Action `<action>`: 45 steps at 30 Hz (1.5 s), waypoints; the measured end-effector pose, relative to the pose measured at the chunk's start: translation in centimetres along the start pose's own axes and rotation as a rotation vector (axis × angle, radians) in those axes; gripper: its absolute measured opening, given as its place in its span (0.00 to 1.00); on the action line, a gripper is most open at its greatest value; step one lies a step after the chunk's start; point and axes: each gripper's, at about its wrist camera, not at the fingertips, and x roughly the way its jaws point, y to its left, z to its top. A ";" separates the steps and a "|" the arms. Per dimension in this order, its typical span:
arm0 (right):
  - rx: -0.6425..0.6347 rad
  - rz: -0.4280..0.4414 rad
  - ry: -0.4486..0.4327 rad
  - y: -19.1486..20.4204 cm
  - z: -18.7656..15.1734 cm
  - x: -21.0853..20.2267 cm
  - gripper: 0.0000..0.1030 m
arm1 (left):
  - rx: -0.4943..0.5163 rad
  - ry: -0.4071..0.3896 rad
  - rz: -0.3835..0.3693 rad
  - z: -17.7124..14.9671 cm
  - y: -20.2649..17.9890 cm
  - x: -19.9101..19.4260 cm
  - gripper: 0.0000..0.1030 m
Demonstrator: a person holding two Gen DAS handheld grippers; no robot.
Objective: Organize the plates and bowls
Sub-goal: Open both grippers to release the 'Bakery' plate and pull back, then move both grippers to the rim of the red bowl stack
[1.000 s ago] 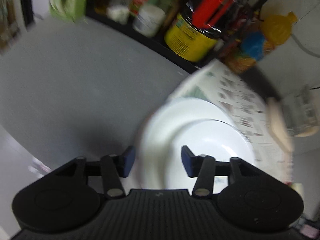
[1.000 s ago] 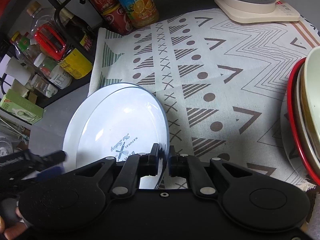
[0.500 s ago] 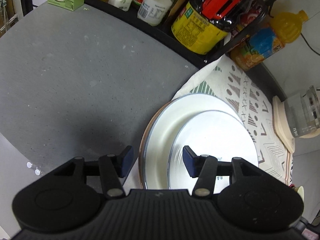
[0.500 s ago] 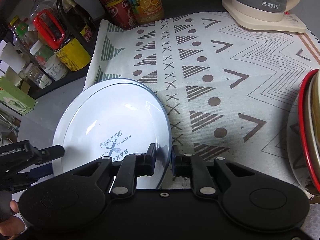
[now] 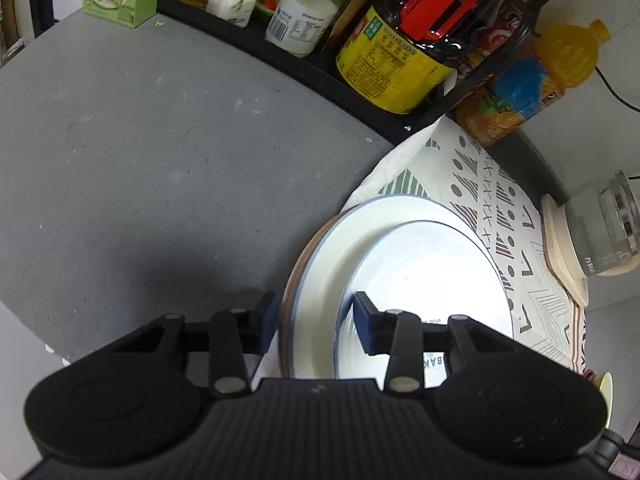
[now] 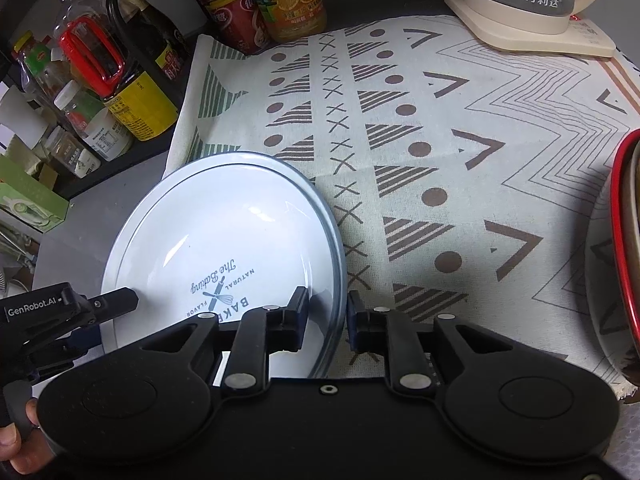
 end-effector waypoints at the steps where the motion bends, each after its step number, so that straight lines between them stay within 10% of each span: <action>1: 0.000 0.003 0.000 0.0 0.0 0.1 0.20 | 0.002 -0.002 -0.002 0.1 0.0 0.0 0.35; 15: -0.005 -0.017 0.009 -0.2 0.2 0.6 0.38 | 0.014 0.021 0.019 0.4 0.0 0.0 0.36; 25: 0.044 0.070 -0.048 -1.1 1.0 -2.6 0.64 | -0.003 0.014 0.024 1.0 -1.1 -1.5 0.80; 29: 0.039 0.086 -0.098 -1.5 1.4 -4.9 0.87 | 0.044 0.026 -0.015 1.2 -2.7 -2.4 0.82; 45: 0.086 0.051 -0.266 -7.3 2.5 -12.4 0.97 | 0.169 0.027 -0.123 0.2 -11.0 -4.5 0.83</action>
